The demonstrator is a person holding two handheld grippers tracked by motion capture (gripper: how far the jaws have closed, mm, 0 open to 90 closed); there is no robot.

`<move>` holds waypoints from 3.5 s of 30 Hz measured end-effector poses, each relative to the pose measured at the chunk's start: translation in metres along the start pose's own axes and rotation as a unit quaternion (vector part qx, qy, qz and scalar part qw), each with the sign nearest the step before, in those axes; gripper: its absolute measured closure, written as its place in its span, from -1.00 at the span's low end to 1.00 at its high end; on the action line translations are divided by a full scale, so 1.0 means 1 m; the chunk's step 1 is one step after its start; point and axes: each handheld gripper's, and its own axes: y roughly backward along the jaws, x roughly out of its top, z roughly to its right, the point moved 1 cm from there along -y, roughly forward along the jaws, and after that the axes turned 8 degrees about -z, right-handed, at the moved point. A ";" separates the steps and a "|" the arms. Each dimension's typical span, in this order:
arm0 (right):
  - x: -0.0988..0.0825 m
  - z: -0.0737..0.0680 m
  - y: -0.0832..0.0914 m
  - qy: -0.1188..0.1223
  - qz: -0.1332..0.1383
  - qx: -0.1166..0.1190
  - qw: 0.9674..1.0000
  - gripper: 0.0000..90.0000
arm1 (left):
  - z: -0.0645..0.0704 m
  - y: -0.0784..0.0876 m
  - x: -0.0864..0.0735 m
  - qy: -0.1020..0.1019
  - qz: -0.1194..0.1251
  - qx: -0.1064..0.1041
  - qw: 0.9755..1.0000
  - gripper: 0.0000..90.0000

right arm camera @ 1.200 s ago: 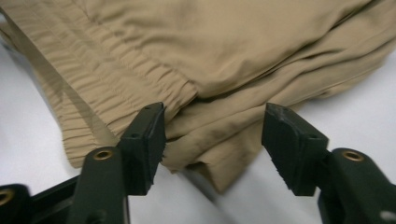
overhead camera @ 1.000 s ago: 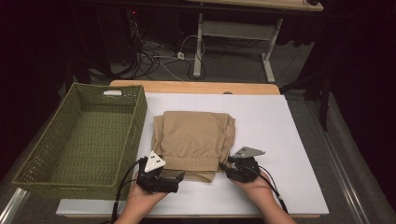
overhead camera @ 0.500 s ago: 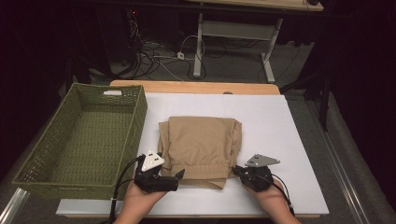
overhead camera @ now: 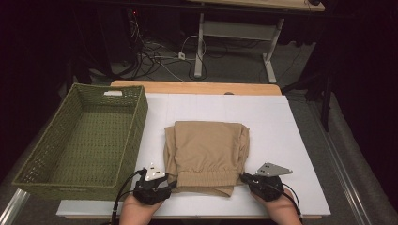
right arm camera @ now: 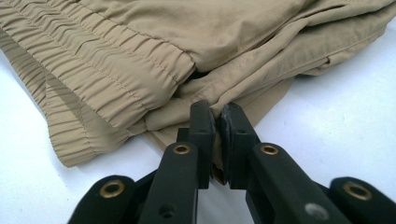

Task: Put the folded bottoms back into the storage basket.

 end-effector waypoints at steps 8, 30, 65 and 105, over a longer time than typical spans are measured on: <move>-0.001 -0.003 -0.001 0.004 0.000 -0.006 1.000 0.91 | 0.001 -0.002 -0.001 -0.024 -0.001 -0.002 1.000 0.94; -0.009 -0.005 0.029 -0.008 0.069 0.018 0.997 0.18 | 0.008 0.031 -0.010 -0.043 0.079 0.004 0.996 0.22; -0.016 0.038 0.033 -0.038 0.130 -0.063 0.989 -0.99 | -0.011 -0.005 0.026 0.007 -0.001 -0.004 1.000 -1.00; -0.014 0.033 0.029 -0.028 0.126 -0.061 0.990 -0.99 | 0.004 -0.015 0.023 0.029 -0.017 -0.042 0.999 -0.70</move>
